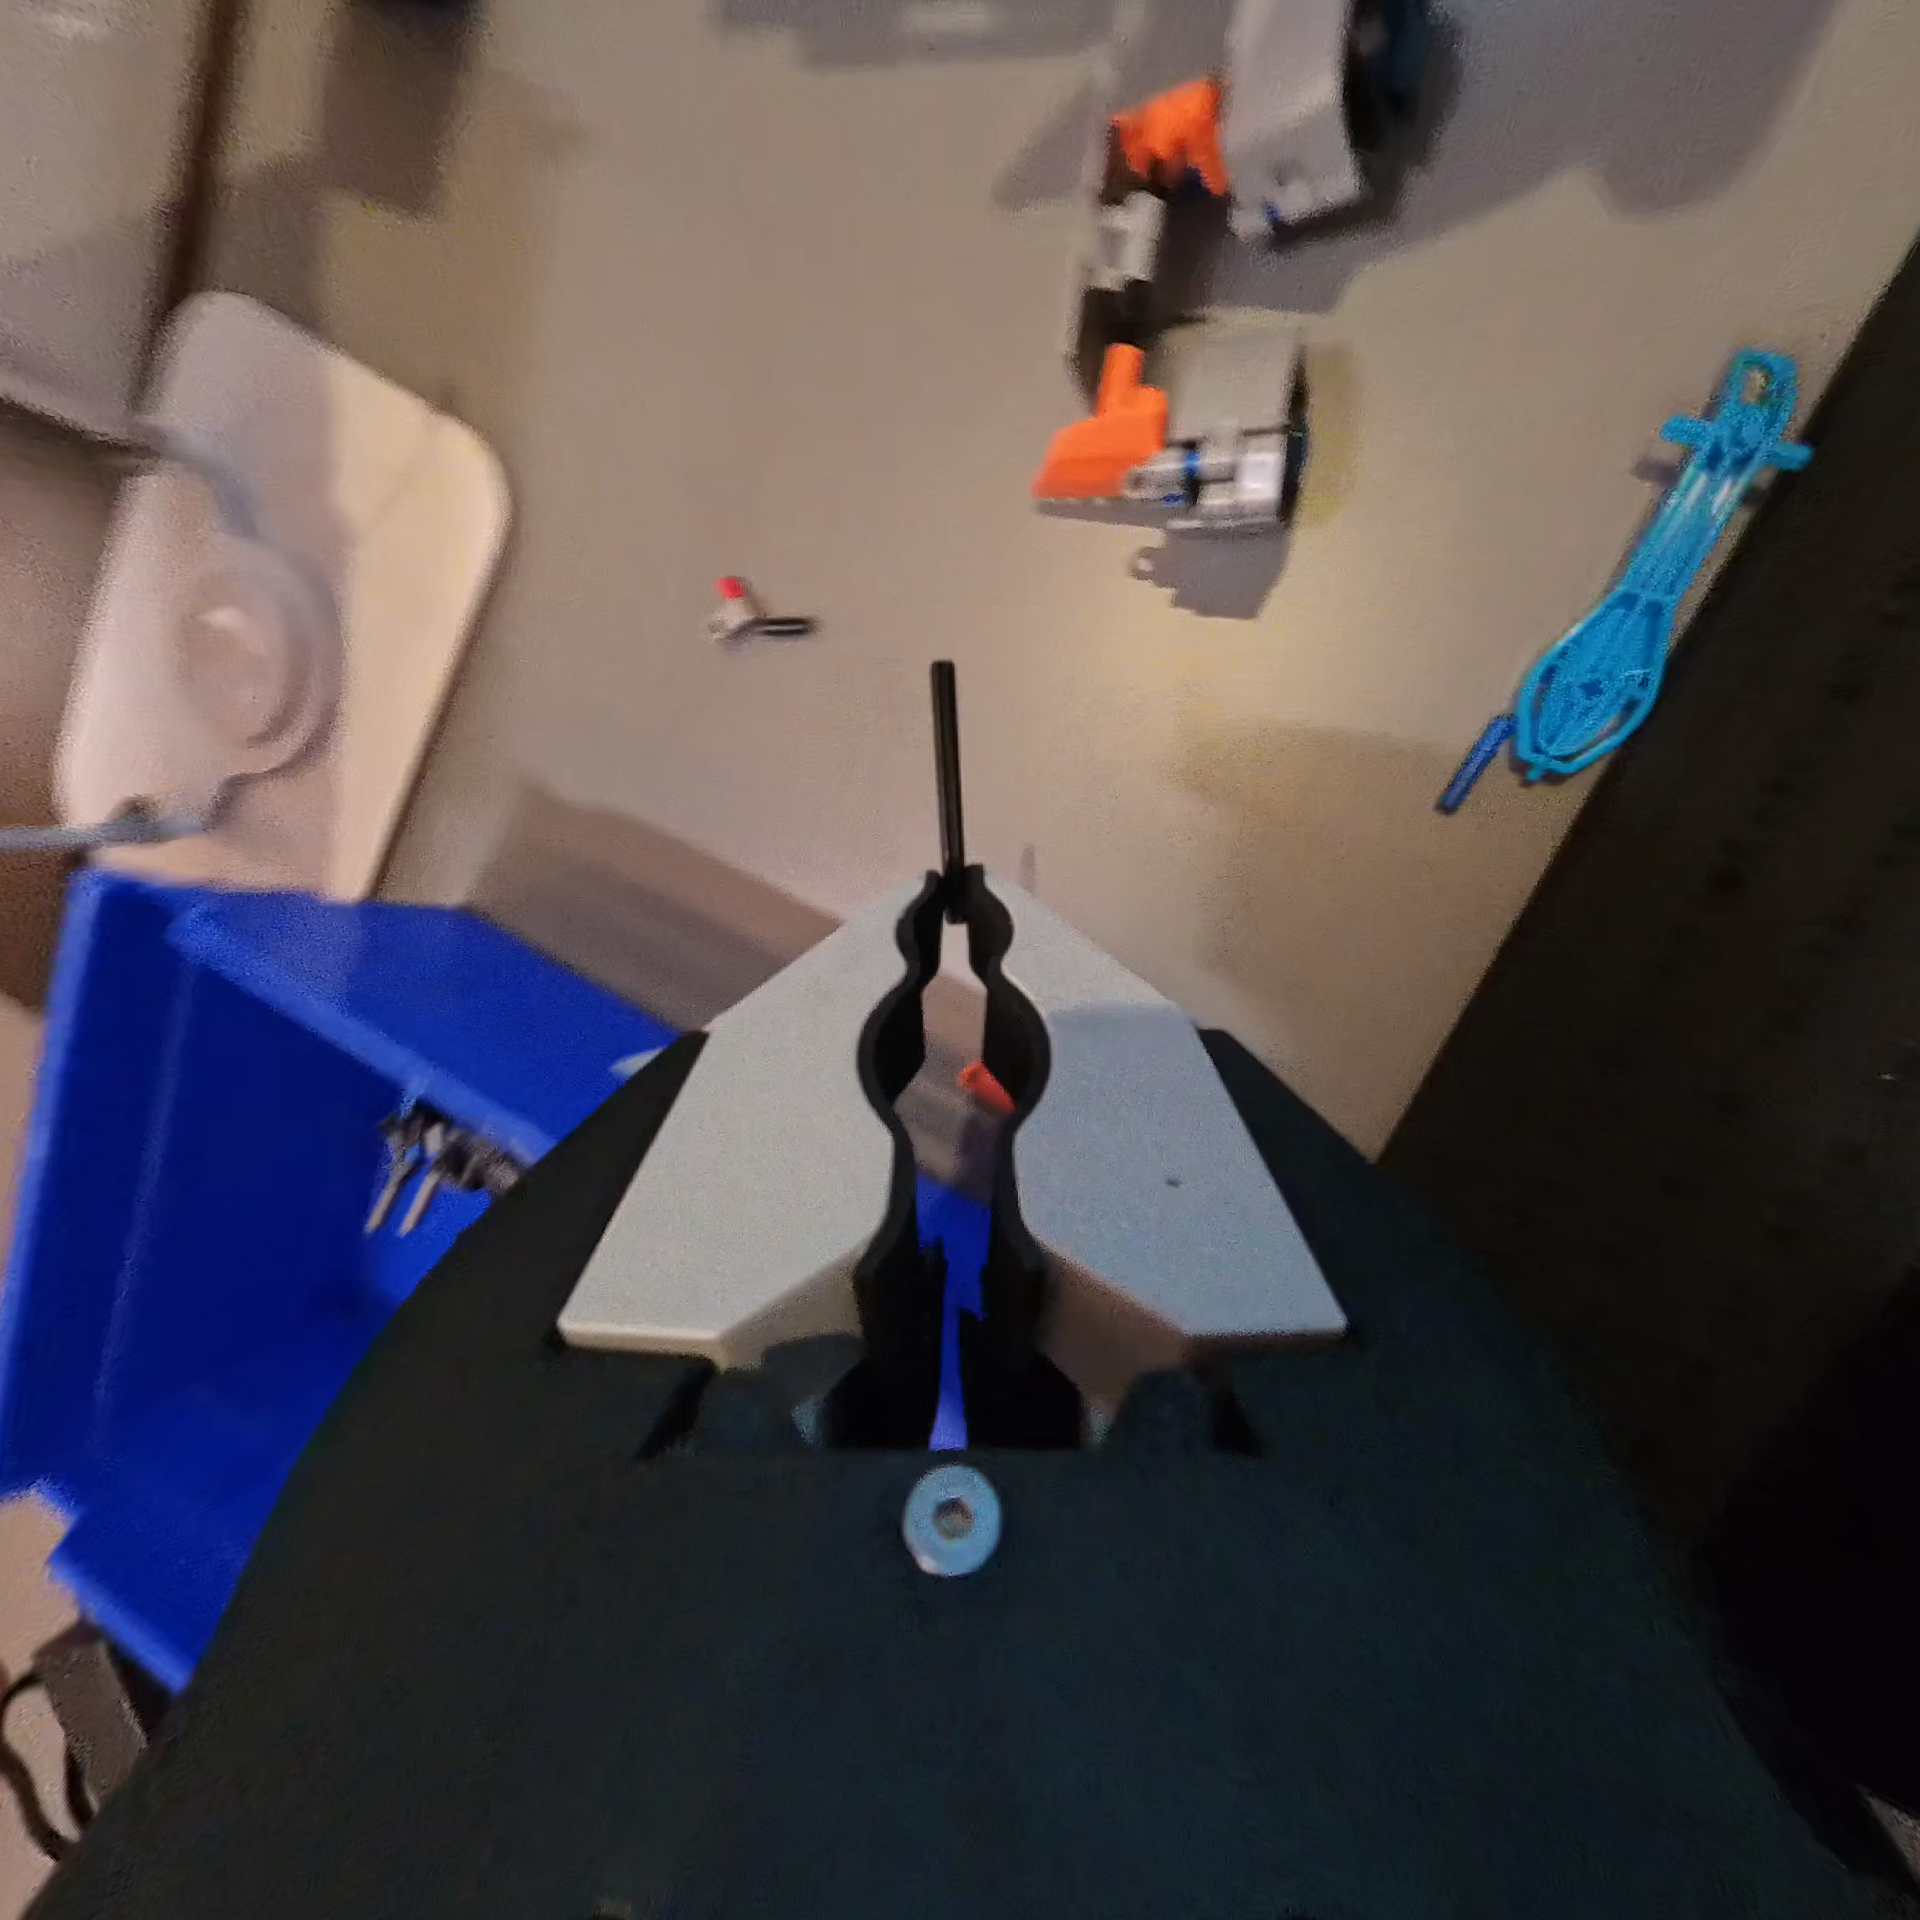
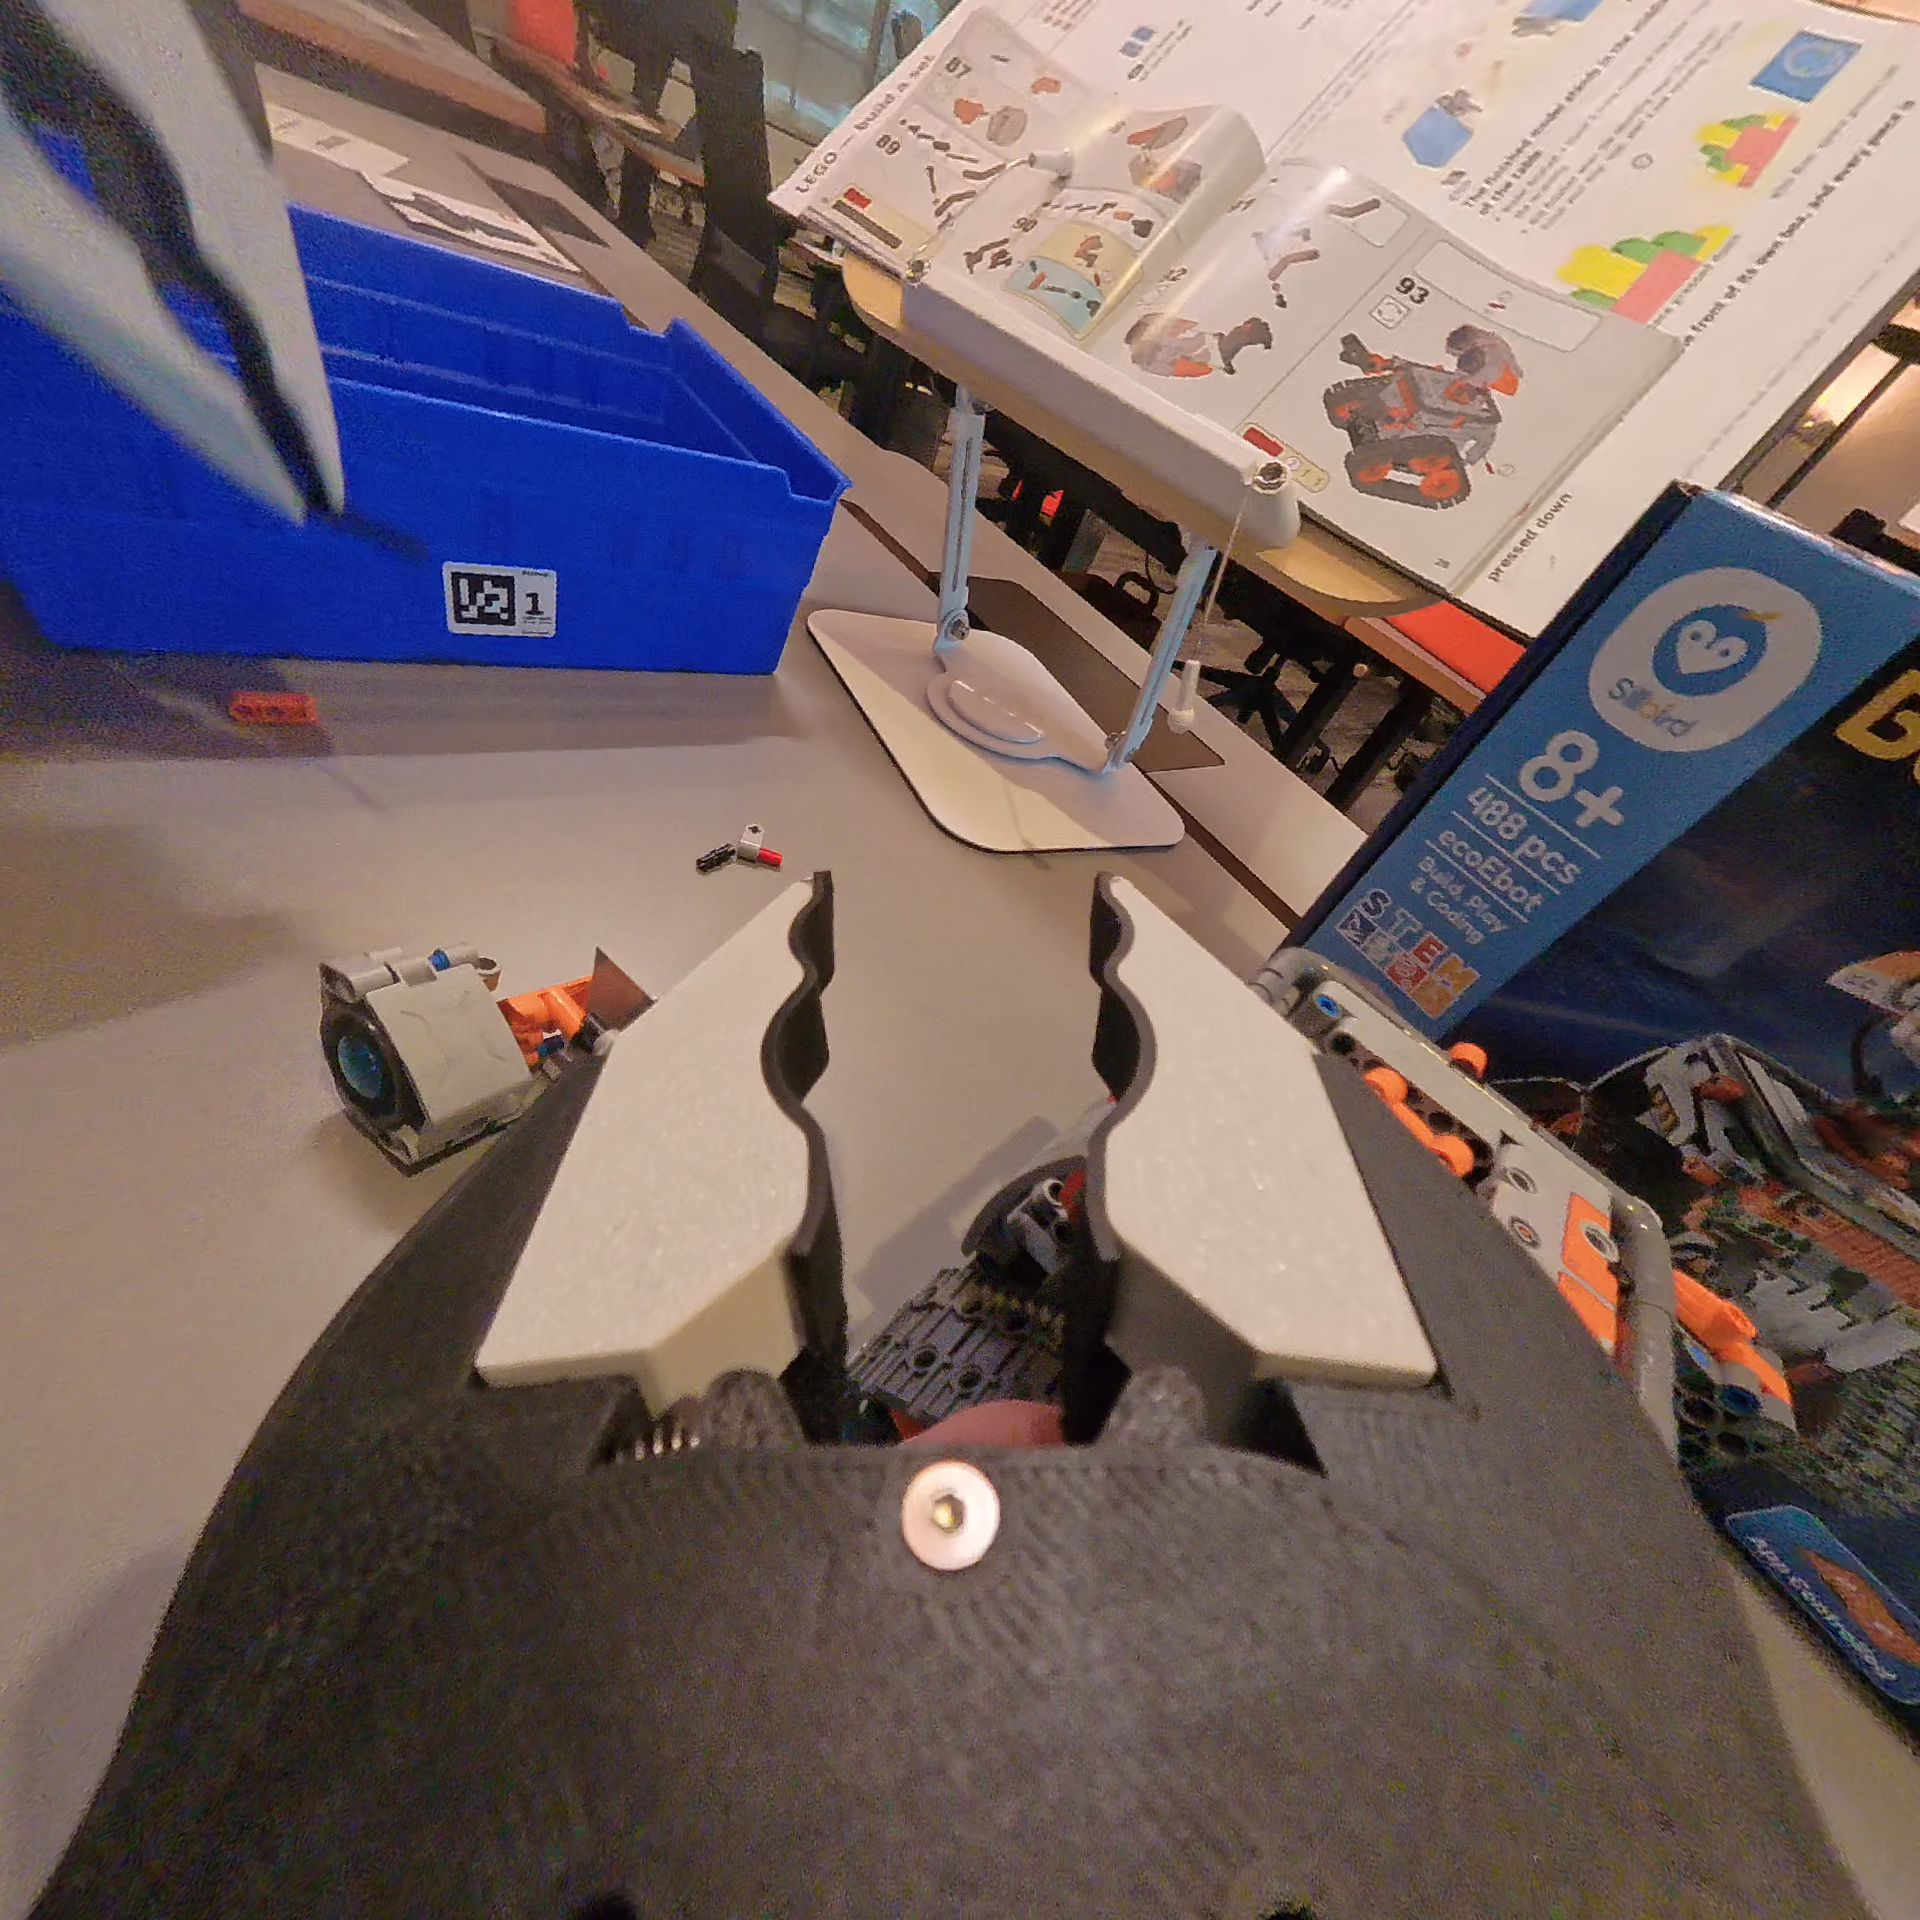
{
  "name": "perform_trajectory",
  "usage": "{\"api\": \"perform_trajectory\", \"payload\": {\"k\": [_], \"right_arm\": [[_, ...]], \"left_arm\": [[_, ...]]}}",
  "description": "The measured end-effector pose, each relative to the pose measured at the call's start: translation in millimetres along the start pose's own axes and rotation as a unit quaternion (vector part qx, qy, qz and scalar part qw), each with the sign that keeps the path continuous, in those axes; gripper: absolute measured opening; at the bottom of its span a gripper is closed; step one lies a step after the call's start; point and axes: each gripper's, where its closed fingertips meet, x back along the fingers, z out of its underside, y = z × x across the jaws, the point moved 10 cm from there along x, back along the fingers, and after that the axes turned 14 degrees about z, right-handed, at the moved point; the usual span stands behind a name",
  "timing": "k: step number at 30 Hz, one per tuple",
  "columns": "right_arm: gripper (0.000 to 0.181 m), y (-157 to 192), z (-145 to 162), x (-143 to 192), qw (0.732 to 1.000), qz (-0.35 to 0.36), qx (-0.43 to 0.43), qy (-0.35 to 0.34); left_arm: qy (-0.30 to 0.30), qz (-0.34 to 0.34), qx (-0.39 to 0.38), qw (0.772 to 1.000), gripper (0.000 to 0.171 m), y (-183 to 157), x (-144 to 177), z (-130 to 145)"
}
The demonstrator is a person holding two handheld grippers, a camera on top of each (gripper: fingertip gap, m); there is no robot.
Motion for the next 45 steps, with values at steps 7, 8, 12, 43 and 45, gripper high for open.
{"api": "perform_trajectory", "payload": {"k": [7, 8, 12, 43, 45], "right_arm": [[0.047, -0.3, -2.2, 2.2, 1.000, -0.005, -0.001, -0.005], [0.047, 0.1, -2.4, 2.4, 1.000, -0.006, 0.000, -0.006], [0.047, -0.9, -2.1, 2.7, 1.000, -0.008, -0.006, -0.006], [0.048, -1.9, 5.3, -1.9, 0.998, -0.037, -0.049, 0.003], [0.048, -1.9, 3.5, 0.0, 0.998, -0.037, -0.050, -0.002]], "left_arm": [[0.126, 0.026, -0.016, 0.992, 0.002, -23.0, -72.9, -8.1], [0.141, 0.015, -0.020, 0.990, 0.002, -24.6, -75.2, -8.1], [0.136, 0.025, -0.018, 0.990, 0.002, -33.9, -90.1, -11.3], [0.352, 0.170, -0.003, 0.920, 0.016, 62.5, 29.3, 172.9], [0.357, 0.166, -0.008, 0.919, 0.018, 61.3, 23.1, 183.2]]}}
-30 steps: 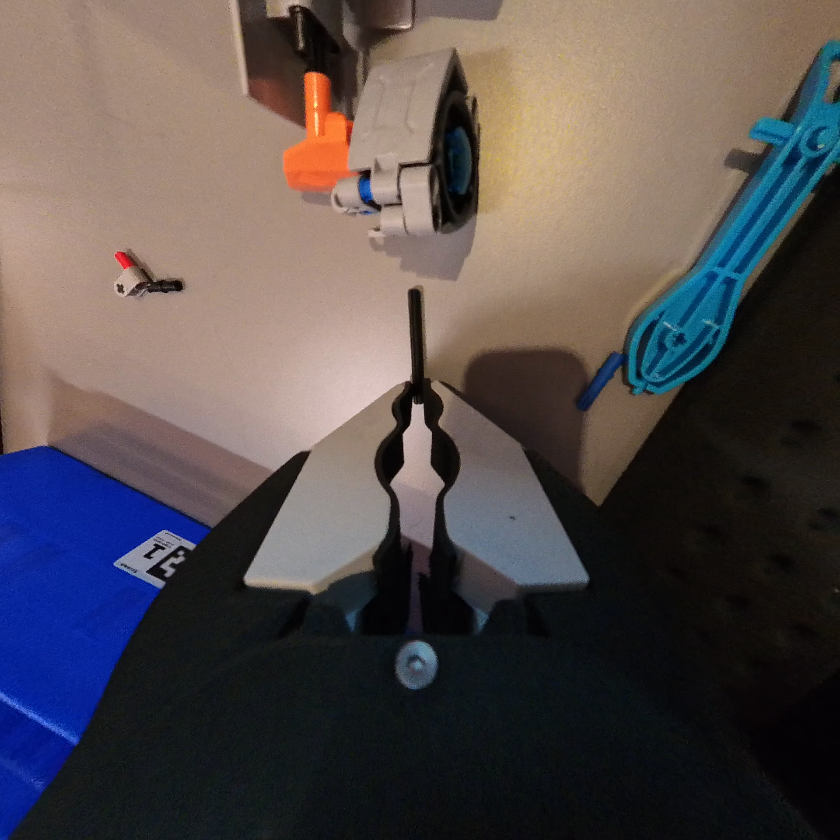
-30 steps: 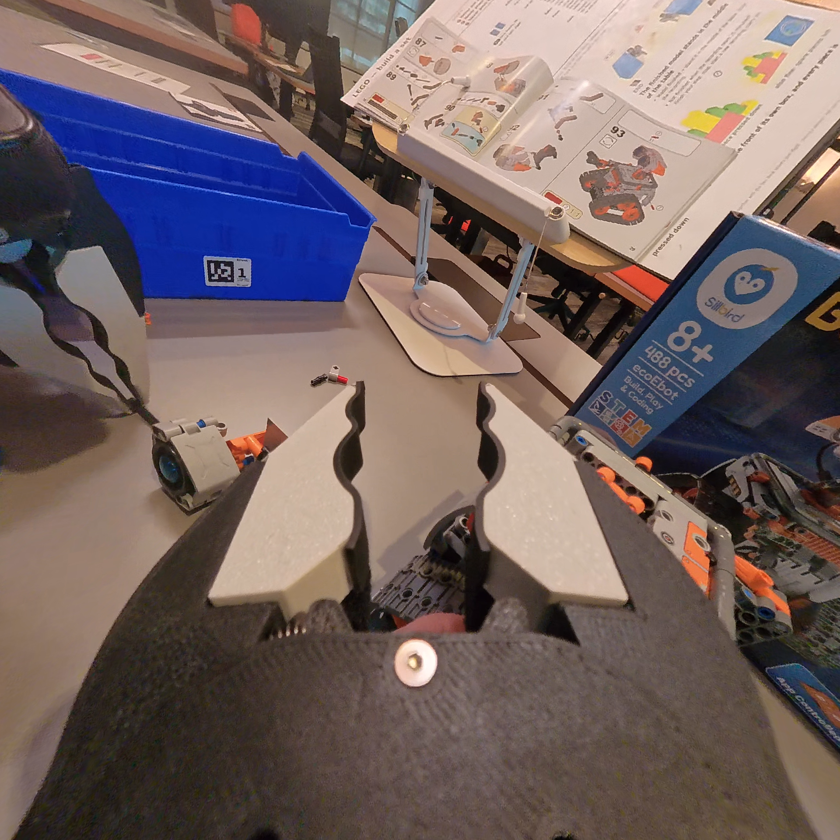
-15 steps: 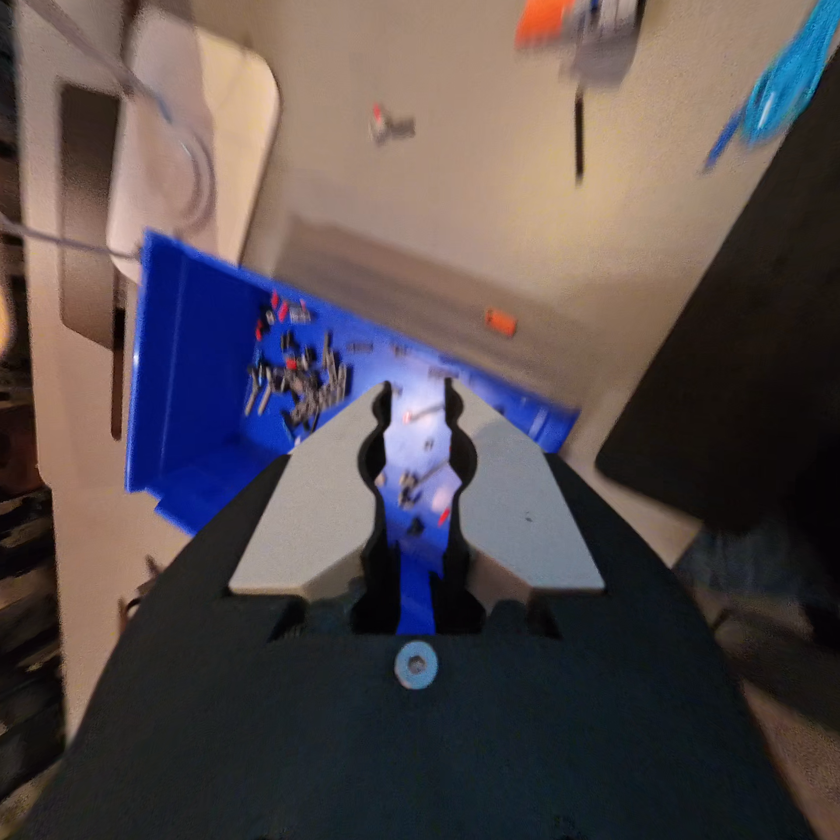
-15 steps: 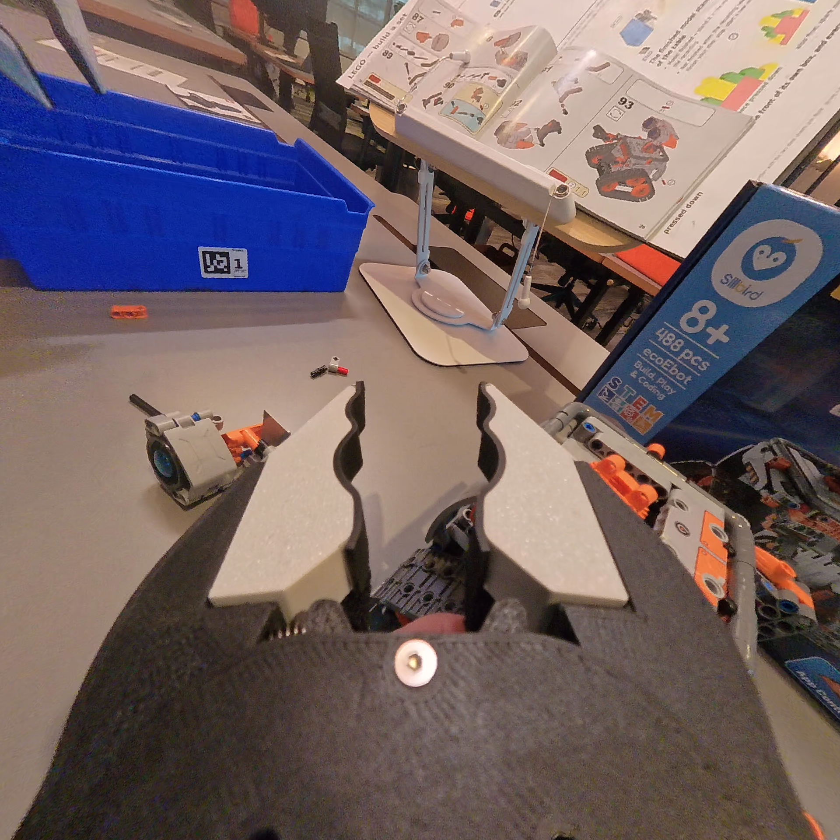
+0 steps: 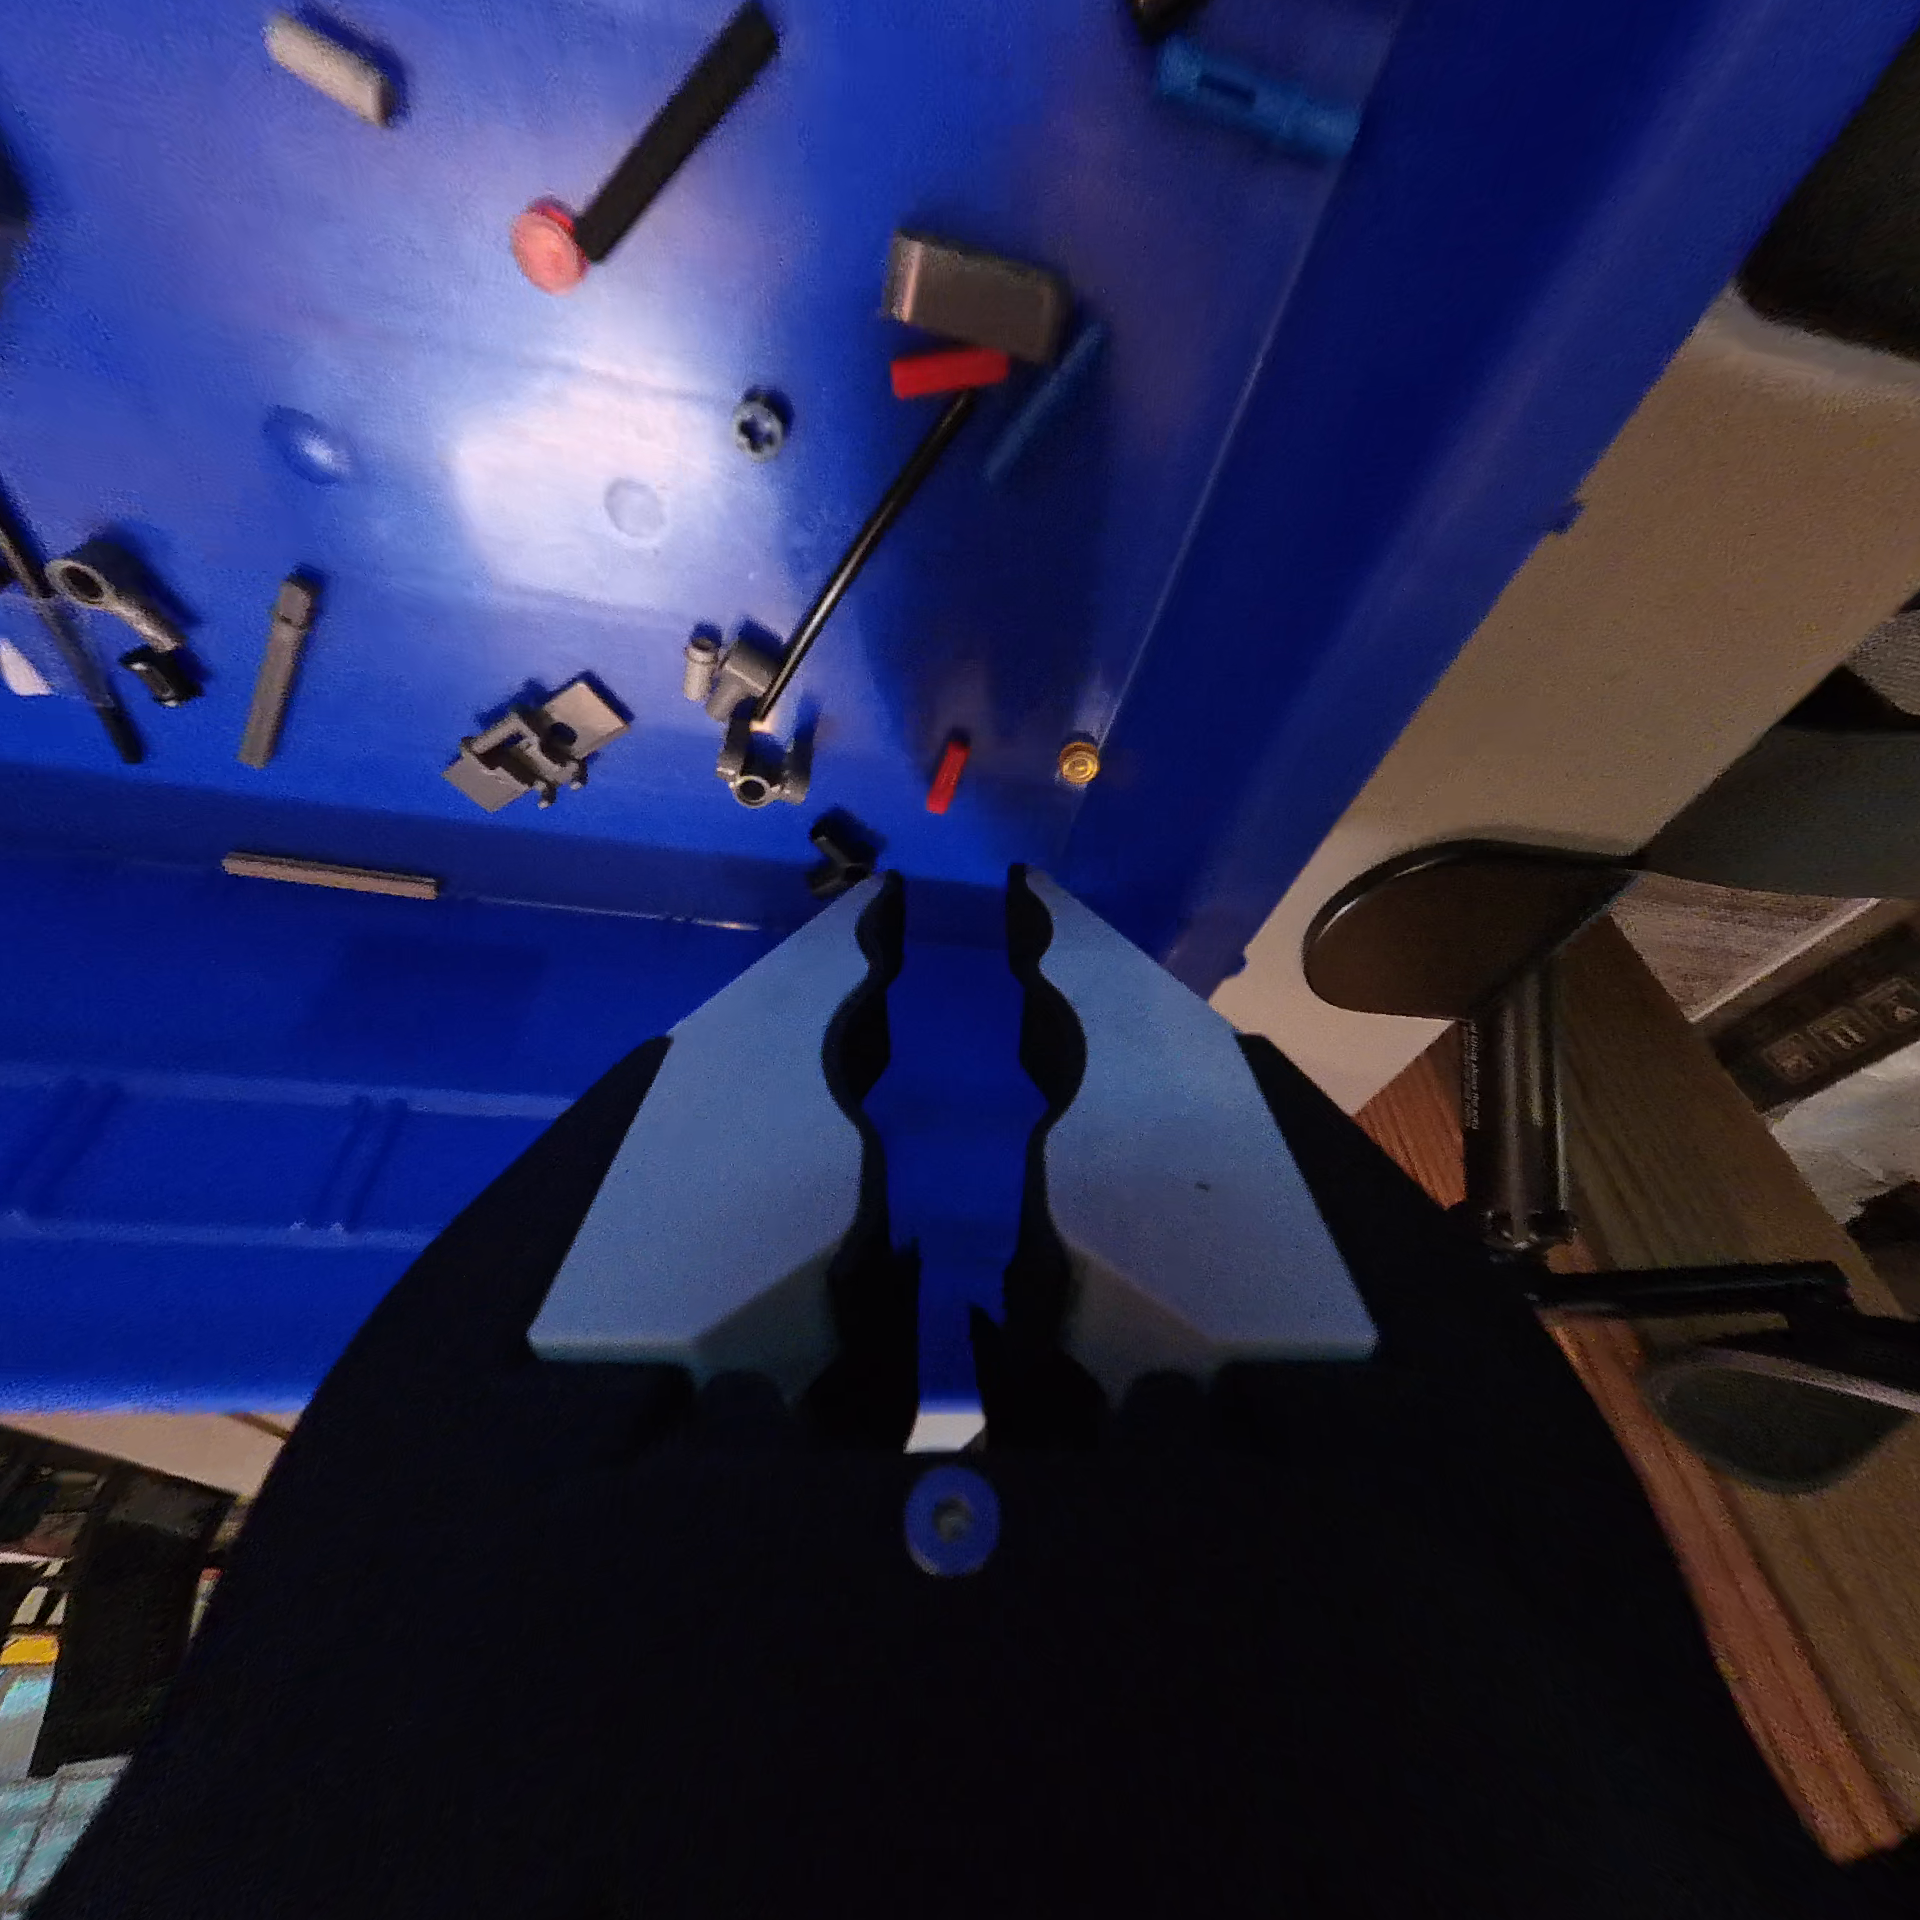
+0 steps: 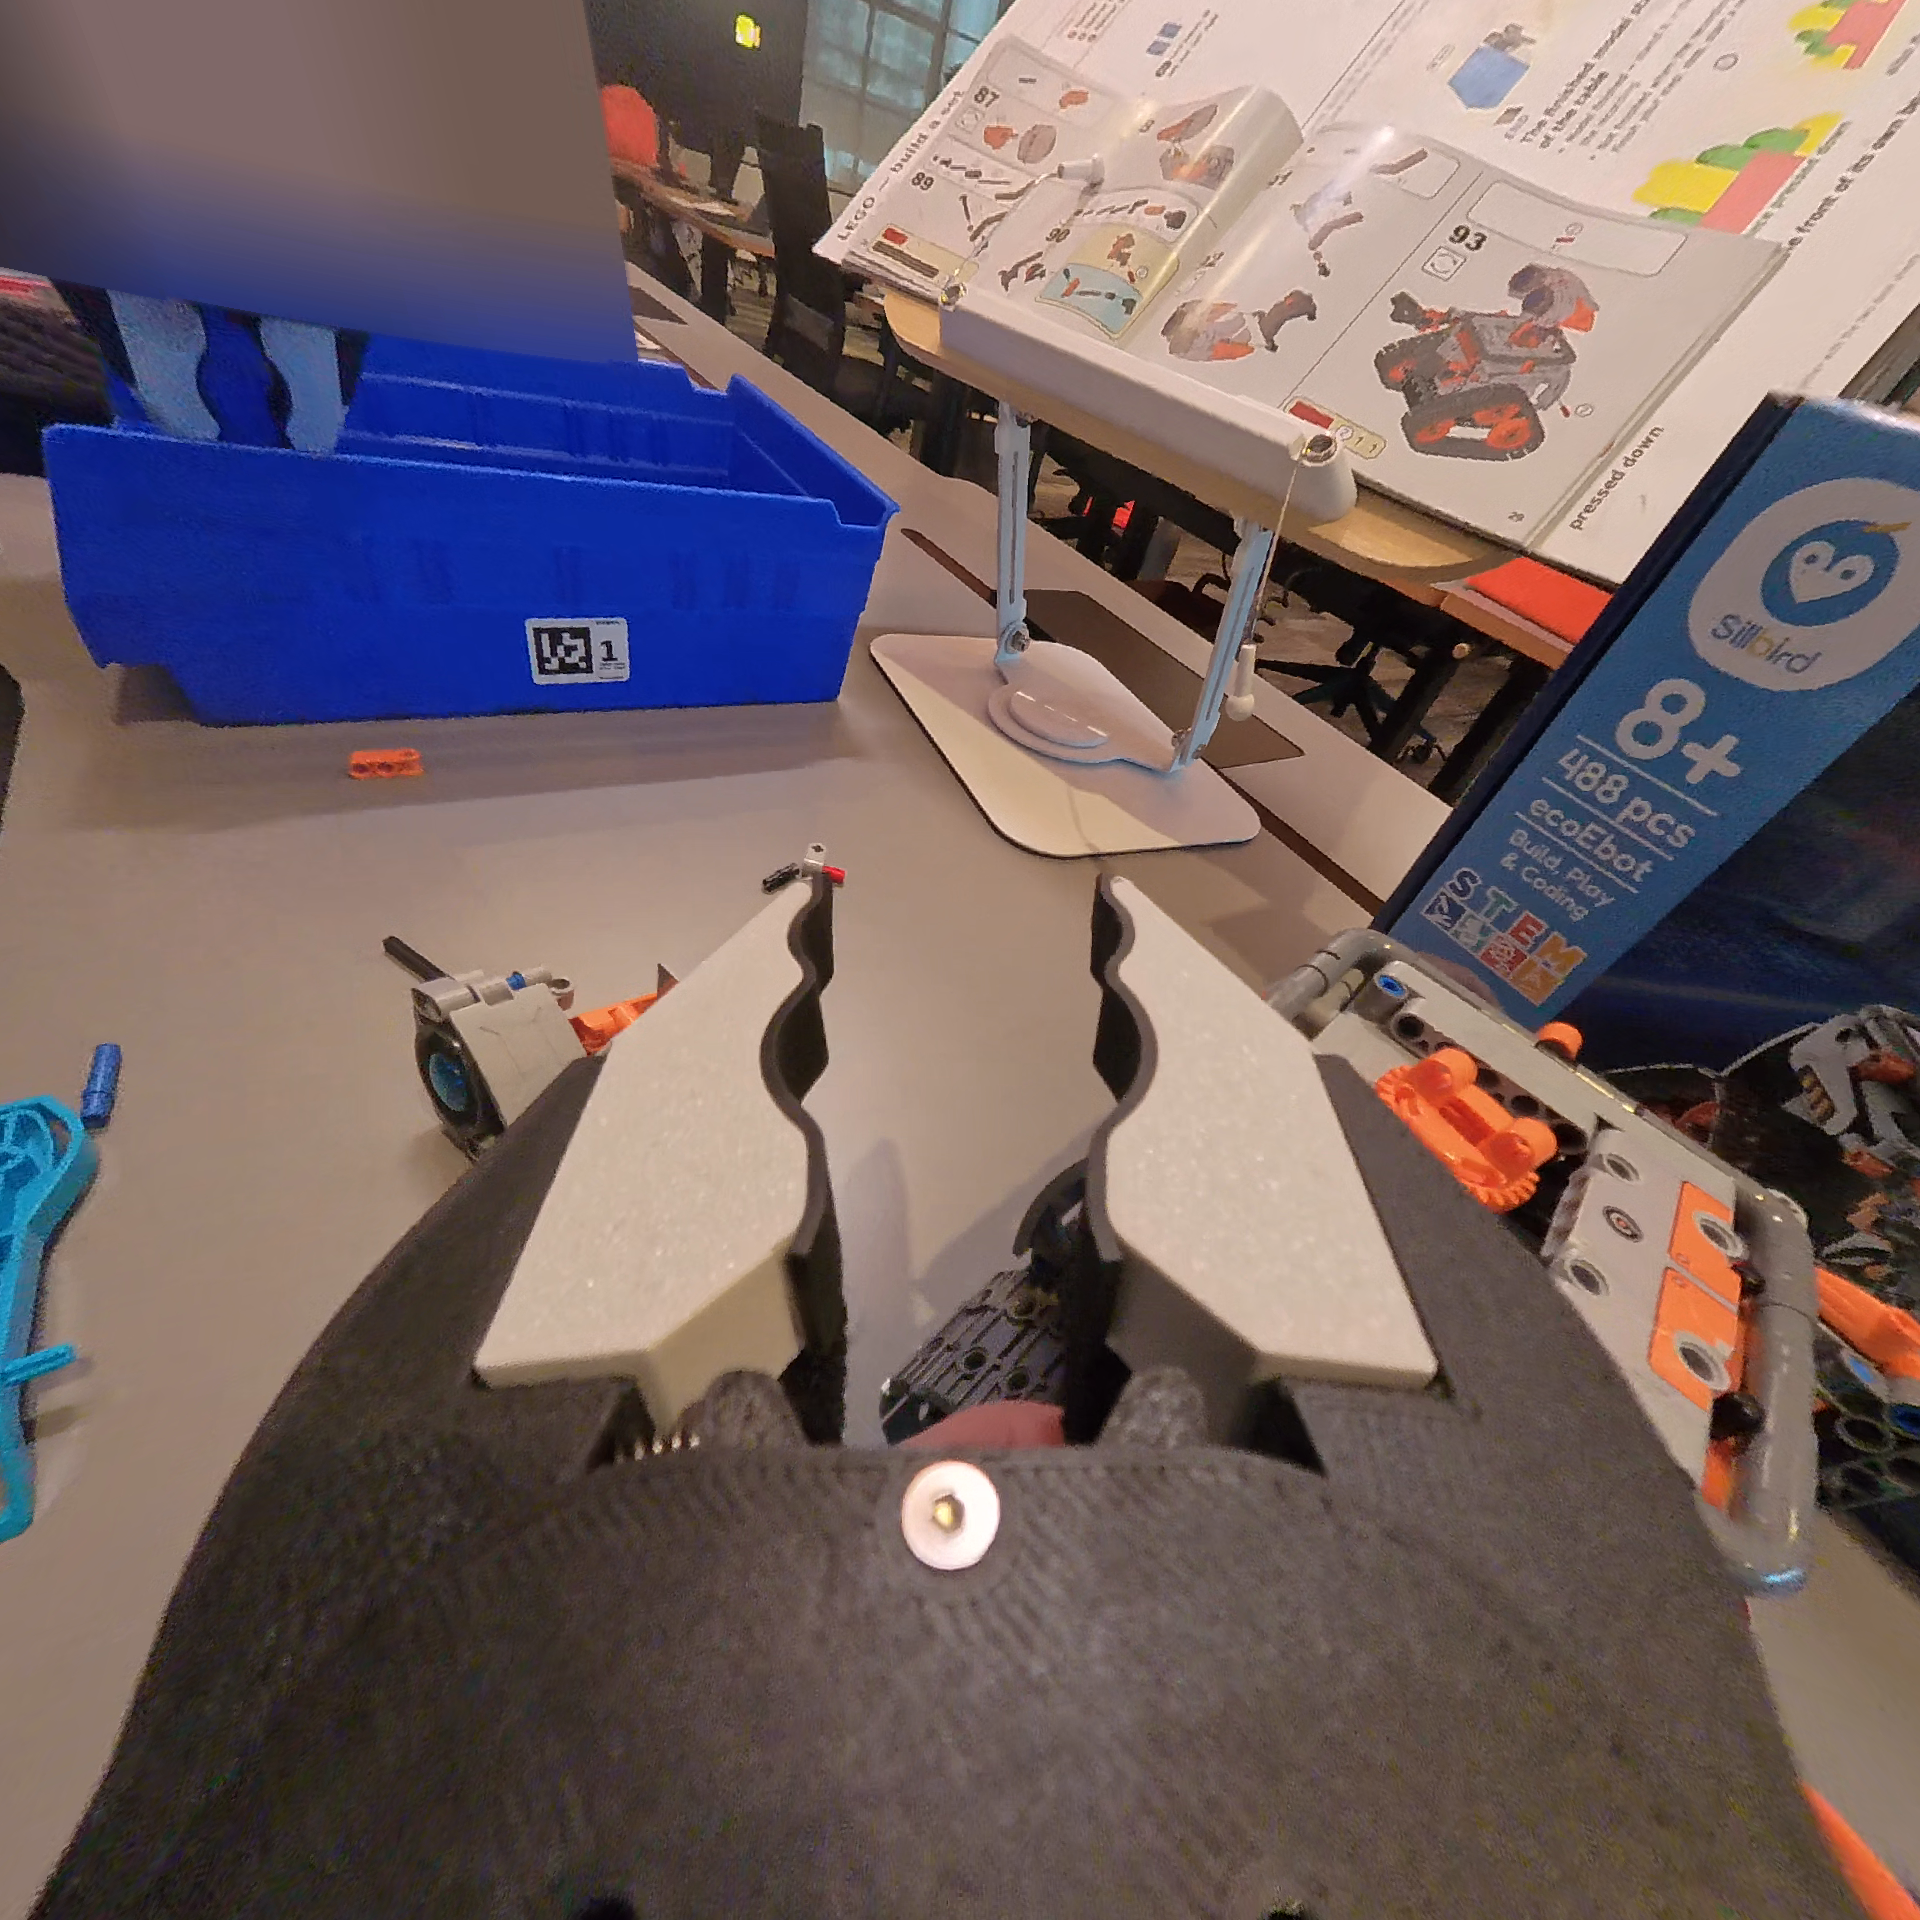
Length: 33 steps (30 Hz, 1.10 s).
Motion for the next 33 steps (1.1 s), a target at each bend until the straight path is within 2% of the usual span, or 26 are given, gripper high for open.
{"api": "perform_trajectory", "payload": {"k": [2, 5, 7, 10, 12, 16, 19, 22, 25, 28, 31, 33], "right_arm": [[0.047, 0.3, -2.2, 1.8, 1.000, 0.002, 0.005, -0.005], [0.047, 0.5, -2.1, 2.0, 1.000, 0.003, 0.005, -0.005], [0.047, 0.3, -0.6, 1.1, 1.000, 0.003, 0.004, -0.001], [0.048, -0.1, 0.6, 0.3, 1.000, 0.002, 0.002, 0.002], [0.048, -0.3, 0.2, 0.7, 1.000, 0.004, 0.003, 0.001], [0.047, -1.3, -1.0, 1.9, 1.000, 0.007, 0.004, -0.002], [0.047, -1.8, -2.6, 3.1, 1.000, 0.009, 0.005, -0.005], [0.047, -1.3, -3.3, 3.4, 1.000, 0.010, 0.009, -0.006], [0.047, -1.4, -3.2, 3.2, 1.000, 0.010, 0.010, -0.006], [0.047, -3.3, -3.8, 4.2, 1.000, 0.013, 0.008, -0.008], [0.047, -5.1, -5.1, 6.1, 1.000, 0.017, 0.008, -0.012], [0.046, -5.5, -6.1, 6.9, 1.000, 0.017, 0.008, -0.015]], "left_arm": [[-0.001, -0.019, -0.005, 1.000, 0.019, 1.9, -9.2, 1.9], [-0.035, -0.028, -0.015, 0.999, 0.019, 2.6, -14.7, -1.5], [-0.029, -0.021, -0.015, 0.999, 0.020, 3.5, -18.4, -3.8], [-0.021, -0.015, -0.014, 1.000, 0.014, 6.1, -20.2, -6.7], [-0.028, -0.009, -0.012, 0.999, 0.003, 7.4, -20.0, -7.5], [-0.036, -0.020, -0.010, 0.999, 0.001, 7.1, -19.1, -7.6], [-0.052, -0.052, -0.003, 0.997, 0.002, 3.8, -3.8, -4.9], [-0.103, -0.104, -0.010, 0.989, 0.002, -7.6, 40.0, -9.9], [-0.147, -0.178, -0.040, 0.972, 0.002, -25.5, 97.2, -36.7], [-0.169, -0.208, -0.103, 0.958, 0.002, -46.1, 132.3, -89.7], [-0.139, -0.221, -0.160, 0.952, 0.002, -54.0, 133.7, -150.1], [-0.122, -0.206, -0.185, 0.953, 0.002, -54.0, 123.8, -186.4]]}}
